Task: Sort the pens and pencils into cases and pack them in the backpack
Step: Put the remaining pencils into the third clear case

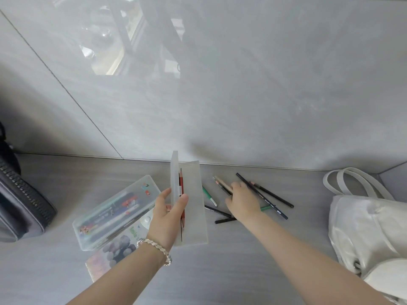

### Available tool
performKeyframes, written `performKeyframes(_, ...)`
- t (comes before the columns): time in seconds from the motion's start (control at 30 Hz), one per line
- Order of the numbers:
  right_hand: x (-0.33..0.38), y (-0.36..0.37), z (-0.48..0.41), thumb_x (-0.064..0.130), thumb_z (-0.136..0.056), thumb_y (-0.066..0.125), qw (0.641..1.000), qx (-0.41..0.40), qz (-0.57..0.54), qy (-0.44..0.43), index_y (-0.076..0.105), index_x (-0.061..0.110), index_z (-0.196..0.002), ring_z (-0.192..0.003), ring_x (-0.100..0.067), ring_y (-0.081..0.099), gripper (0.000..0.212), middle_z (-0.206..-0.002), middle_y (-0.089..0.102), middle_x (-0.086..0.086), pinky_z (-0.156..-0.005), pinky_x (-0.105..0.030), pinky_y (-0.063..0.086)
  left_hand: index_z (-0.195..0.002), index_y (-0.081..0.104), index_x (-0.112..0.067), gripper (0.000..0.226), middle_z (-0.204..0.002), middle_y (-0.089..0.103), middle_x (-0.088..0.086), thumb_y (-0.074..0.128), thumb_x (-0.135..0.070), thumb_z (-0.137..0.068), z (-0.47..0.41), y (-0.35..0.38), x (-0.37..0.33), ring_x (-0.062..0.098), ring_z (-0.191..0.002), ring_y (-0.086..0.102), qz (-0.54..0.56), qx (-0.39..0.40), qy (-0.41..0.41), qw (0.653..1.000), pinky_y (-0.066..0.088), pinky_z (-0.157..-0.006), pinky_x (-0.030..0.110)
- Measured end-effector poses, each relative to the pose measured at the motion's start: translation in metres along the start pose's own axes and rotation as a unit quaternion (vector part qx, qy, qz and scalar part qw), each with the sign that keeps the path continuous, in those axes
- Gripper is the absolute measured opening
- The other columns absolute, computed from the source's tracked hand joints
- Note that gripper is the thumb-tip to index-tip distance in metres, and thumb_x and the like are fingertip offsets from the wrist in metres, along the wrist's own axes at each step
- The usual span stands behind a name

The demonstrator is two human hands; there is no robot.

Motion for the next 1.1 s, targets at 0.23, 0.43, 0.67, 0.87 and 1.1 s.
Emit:
performKeyframes(0.23,0.019,-0.015,0.019,0.016,-0.090,0.046,0.998,-0.009,-0.058,-0.029,0.053,0.006,-0.103,-0.089,-0.030,0.052,0.018,-0.100,0.054,-0.011,-0.068,-0.034,0.038,-0.139,0.035,-0.021,0.053,-0.120,0.052,0.008,0.054,-0.031,-0.091,0.006,-0.006,0.001,-0.001,-0.073,0.047,-0.023,-0.002,-0.019,1.000,0.037,-0.055,0.011)
performKeyframes(0.43,0.073,-0.035,0.077,0.017,-0.090,0.049,0.956,-0.014,-0.283,-0.079,0.050,0.019,-0.091,-0.062,-0.010,0.043,0.003,-0.074,0.048,0.005,-0.054,-0.018,0.031,-0.133,0.046,-0.020,0.079,-0.124,0.056,0.011,0.060,-0.058,-0.065,0.009,0.000,0.009,0.023,-0.111,0.057,-0.031,0.006,-0.030,0.999,0.045,-0.099,0.041)
performKeyframes(0.67,0.083,-0.026,0.088,0.020,-0.098,0.035,0.965,-0.018,-0.255,-0.057,0.047,0.009,-0.124,-0.104,-0.022,0.051,0.030,-0.118,0.050,-0.009,-0.078,-0.022,0.033,-0.135,0.044,-0.024,0.081,-0.127,0.051,0.015,0.054,-0.060,-0.063,0.027,0.005,0.004,0.026,-0.118,0.052,-0.063,0.018,-0.023,0.998,0.037,-0.107,0.044)
performKeyframes(0.87,0.108,-0.022,0.100,0.014,-0.093,0.044,0.973,0.013,-0.194,-0.128,0.041,0.010,-0.128,-0.106,-0.023,0.052,0.036,-0.121,0.043,-0.009,-0.087,-0.024,0.039,-0.134,0.042,-0.017,0.077,-0.122,0.054,0.009,0.061,-0.053,-0.069,0.032,-0.002,-0.001,0.022,-0.110,0.056,-0.036,0.013,-0.007,0.999,0.041,-0.101,0.036)
performKeyframes(1.1,0.074,-0.033,0.056,0.003,-0.088,0.048,0.968,-0.120,-0.201,-0.086,0.066,0.006,-0.102,-0.099,-0.025,0.057,0.024,-0.105,0.062,-0.010,-0.079,-0.023,0.037,-0.140,0.035,-0.020,0.080,-0.135,0.047,0.009,0.058,-0.052,-0.070,0.015,-0.034,-0.001,0.021,-0.116,0.050,-0.036,-0.042,-0.008,0.998,0.033,-0.093,0.028)
Point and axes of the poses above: each hand's wrist, its own z-axis away from the middle knuckle, its own y-axis out of the palm, x = y × z, the point moved 6 cm from there along -z, towards the middle knuckle
